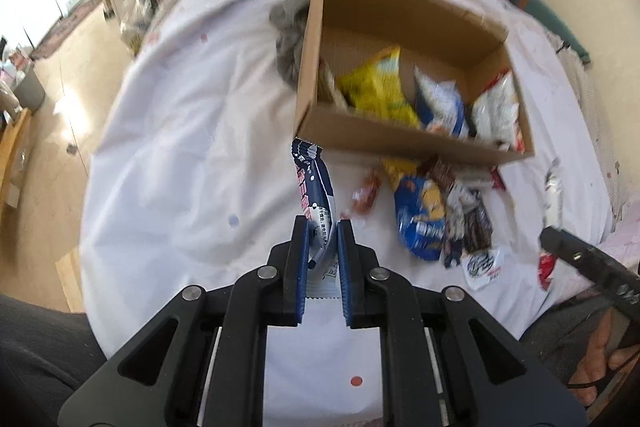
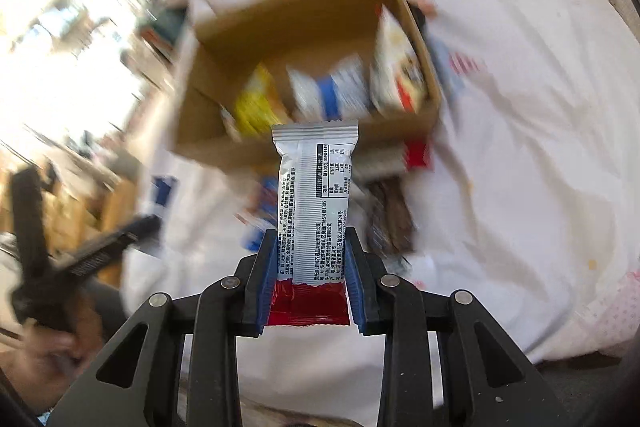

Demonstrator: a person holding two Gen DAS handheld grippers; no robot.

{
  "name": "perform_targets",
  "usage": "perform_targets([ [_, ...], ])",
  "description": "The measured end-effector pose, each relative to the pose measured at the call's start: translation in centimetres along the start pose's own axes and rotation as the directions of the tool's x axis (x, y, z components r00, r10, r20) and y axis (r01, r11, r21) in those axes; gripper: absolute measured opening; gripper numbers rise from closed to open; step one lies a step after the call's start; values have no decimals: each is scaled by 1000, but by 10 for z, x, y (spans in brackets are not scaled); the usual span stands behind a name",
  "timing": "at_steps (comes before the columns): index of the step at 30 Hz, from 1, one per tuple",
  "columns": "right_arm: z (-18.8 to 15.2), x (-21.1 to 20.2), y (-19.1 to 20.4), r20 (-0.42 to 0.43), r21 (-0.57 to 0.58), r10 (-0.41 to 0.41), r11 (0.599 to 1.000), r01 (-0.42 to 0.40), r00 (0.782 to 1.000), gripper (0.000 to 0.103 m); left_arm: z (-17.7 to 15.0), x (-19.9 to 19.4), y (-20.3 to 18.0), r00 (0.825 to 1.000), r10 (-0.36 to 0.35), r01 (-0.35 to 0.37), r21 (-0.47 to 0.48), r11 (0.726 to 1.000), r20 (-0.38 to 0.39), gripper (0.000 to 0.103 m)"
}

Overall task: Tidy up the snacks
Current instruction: 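Carry both bars over the box, lower them in and open both grippers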

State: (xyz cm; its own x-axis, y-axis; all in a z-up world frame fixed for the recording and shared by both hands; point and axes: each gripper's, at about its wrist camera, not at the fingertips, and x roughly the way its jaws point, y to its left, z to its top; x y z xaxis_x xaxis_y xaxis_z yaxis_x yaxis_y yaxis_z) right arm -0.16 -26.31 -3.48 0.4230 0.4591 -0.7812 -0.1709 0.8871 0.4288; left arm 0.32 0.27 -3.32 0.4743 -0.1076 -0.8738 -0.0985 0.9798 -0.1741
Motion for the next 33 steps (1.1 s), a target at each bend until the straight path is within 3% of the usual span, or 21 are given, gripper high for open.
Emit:
perform_targets([
  [4,14,-33,11,181,-37,92,996,-87,979,32,10,-27,3,996,-35,36,-9,999,87,11],
  [12,48,-52,16,304,-70,155,988,-140,940,32,54,-60,-1,979,-54,50,24,998,195,11],
  [21,70,-24,5,279,-33,125,992,-121,952,33,91,-54,-11,976,-92,81,65,995,200,11],
  [29,96,6,4,255,-41,93,995,-85,963,33,113,-15,-29,983,-86,68,112,991,162,11],
  [33,109,26,5,223,-53,71,997,-61,972,33,115,3,-33,979,-85,60,137,989,185,11],
])
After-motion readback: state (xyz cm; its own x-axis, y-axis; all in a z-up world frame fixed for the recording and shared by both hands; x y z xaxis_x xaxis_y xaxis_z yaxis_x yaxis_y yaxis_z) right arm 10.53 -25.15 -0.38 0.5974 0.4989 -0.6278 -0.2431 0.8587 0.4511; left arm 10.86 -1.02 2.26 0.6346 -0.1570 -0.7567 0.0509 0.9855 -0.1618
